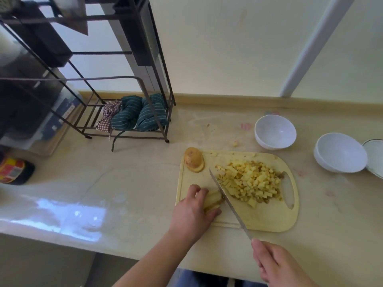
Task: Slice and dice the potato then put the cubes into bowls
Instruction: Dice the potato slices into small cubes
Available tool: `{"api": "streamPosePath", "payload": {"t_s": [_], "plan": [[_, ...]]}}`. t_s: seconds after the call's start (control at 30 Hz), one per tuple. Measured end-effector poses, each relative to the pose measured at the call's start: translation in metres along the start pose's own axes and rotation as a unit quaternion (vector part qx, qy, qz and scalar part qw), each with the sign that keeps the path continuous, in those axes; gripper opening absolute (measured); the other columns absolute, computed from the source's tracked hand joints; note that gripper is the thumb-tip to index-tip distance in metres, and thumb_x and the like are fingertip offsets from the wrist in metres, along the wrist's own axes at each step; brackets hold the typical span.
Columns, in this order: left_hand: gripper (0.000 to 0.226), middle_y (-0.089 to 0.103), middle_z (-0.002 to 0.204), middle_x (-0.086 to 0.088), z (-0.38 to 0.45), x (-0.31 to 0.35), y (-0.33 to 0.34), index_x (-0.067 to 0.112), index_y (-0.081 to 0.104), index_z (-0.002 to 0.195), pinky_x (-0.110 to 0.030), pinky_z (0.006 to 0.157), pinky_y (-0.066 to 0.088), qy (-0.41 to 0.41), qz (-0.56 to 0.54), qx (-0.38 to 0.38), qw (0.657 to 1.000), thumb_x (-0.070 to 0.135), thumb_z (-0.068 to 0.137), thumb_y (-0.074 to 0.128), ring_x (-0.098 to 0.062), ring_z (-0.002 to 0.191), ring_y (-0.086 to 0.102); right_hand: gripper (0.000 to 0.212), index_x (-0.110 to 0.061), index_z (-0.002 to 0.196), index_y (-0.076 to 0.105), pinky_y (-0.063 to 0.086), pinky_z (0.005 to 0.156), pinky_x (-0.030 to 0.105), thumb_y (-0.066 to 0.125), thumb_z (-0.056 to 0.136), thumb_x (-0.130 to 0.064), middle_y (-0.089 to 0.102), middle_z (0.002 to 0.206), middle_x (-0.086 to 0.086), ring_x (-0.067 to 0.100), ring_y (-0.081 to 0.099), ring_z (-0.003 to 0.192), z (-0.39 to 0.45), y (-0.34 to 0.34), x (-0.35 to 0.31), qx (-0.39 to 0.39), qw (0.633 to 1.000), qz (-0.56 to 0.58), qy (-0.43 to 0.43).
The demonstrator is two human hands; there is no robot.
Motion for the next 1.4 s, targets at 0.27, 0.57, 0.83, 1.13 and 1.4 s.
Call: {"api": "streamPosePath", "payload": {"t_s": [0.27, 0.57, 0.83, 1.13, 1.4], "plan": [[0.066, 0.046, 0.134, 0.002, 0.0, 0.002, 0.001, 0.022, 0.054, 0.137, -0.035, 0.067, 0.05, 0.01, -0.011, 0.027, 1.0, 0.065, 0.089, 0.064, -0.033, 0.089, 0.068, 0.048, -0.013, 0.066, 0.041, 0.027, 0.041, 0.016, 0.036, 0.095, -0.051, 0.035, 0.046, -0.003, 0.007, 0.033, 0.039, -0.003, 0.002, -0.011, -0.022, 1.0, 0.0, 0.004], [0.074, 0.048, 0.129, 0.004, 0.002, 0.003, -0.006, 0.023, 0.055, 0.134, -0.03, 0.058, 0.044, 0.053, 0.045, 0.057, 0.996, 0.079, 0.085, 0.049, -0.025, 0.083, 0.069, 0.049, -0.015, 0.059, 0.041, 0.03, 0.049, 0.022, 0.041, 0.093, -0.051, 0.037, 0.044, -0.002, 0.007, 0.034, 0.042, -0.009, -0.013, -0.012, 0.004, 1.0, -0.016, -0.005], [0.033, 0.066, 0.116, -0.009, -0.001, 0.016, -0.006, 0.006, 0.072, 0.112, -0.043, 0.089, 0.055, 0.314, -0.013, 0.205, 0.927, 0.031, 0.09, 0.07, -0.033, 0.105, 0.062, 0.058, -0.012, 0.068, 0.046, 0.038, 0.055, 0.026, 0.033, 0.077, -0.068, 0.046, 0.048, -0.002, 0.006, 0.04, 0.046, -0.018, -0.012, -0.026, 0.003, 0.999, -0.044, -0.025], [0.014, 0.07, 0.108, -0.012, 0.002, 0.019, 0.002, 0.0, 0.075, 0.1, -0.041, 0.092, 0.053, 0.367, -0.073, 0.199, 0.906, 0.008, 0.089, 0.072, -0.037, 0.103, 0.064, 0.051, -0.012, 0.065, 0.05, 0.044, 0.065, 0.023, 0.04, 0.092, -0.053, 0.056, 0.055, -0.003, 0.004, 0.051, 0.053, -0.023, -0.014, -0.026, 0.011, 0.997, -0.069, 0.018], [0.012, 0.071, 0.106, -0.012, 0.006, 0.017, 0.002, -0.001, 0.076, 0.096, -0.04, 0.093, 0.053, 0.364, -0.101, 0.204, 0.903, 0.003, 0.084, 0.077, -0.036, 0.101, 0.065, 0.049, -0.015, 0.061, 0.047, 0.044, 0.074, 0.022, 0.035, 0.09, -0.052, 0.055, 0.057, -0.012, 0.004, 0.054, 0.062, -0.021, -0.012, -0.03, 0.011, 0.993, -0.12, 0.003]]}}
Point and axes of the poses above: each hand's wrist, its own z-axis towards the middle knuckle, its own y-axis out of the palm, x = y × z, the point moved 7 cm from there along z, towards the middle knuckle
